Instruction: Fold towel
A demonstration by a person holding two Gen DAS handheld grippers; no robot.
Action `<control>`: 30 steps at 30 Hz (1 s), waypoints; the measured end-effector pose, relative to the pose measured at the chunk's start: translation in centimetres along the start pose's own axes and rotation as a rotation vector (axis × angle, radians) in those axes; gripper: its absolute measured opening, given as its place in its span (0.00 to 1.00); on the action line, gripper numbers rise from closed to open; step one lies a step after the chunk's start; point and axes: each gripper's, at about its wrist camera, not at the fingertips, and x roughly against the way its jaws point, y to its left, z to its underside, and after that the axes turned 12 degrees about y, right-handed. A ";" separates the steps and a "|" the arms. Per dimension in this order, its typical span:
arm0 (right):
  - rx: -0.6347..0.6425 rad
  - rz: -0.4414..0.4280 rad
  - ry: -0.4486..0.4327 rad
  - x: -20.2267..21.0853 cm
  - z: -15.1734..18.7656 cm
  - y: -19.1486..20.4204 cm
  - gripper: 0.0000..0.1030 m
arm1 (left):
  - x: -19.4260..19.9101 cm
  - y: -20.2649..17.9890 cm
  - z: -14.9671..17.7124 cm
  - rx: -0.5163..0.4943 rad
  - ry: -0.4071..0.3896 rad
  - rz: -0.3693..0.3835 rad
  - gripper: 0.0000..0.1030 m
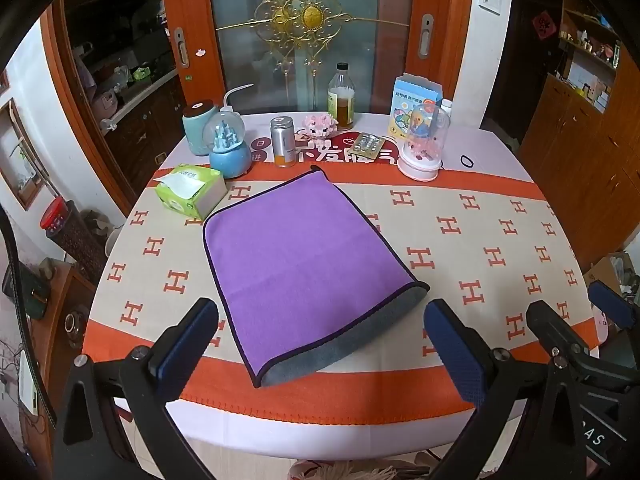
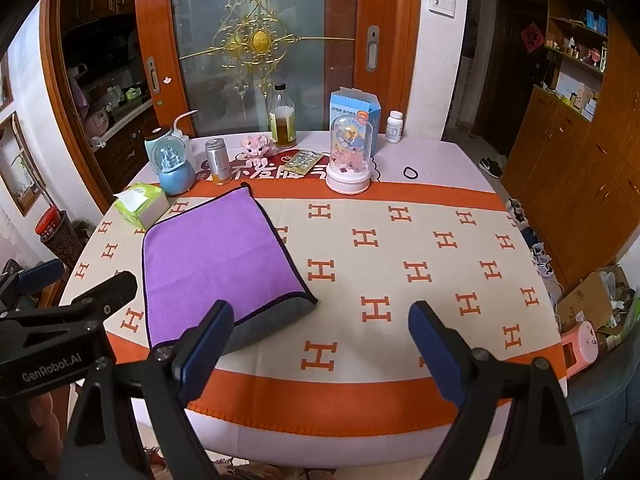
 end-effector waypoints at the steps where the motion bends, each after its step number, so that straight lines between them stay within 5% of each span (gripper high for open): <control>1: 0.001 0.001 -0.001 0.0 0.0 0.0 0.87 | 0.0 0.0 0.0 -0.001 0.000 -0.001 0.99; 30: 0.000 0.005 0.000 -0.2 0.1 0.0 0.87 | 0.0 -0.1 0.0 0.001 0.001 0.001 0.99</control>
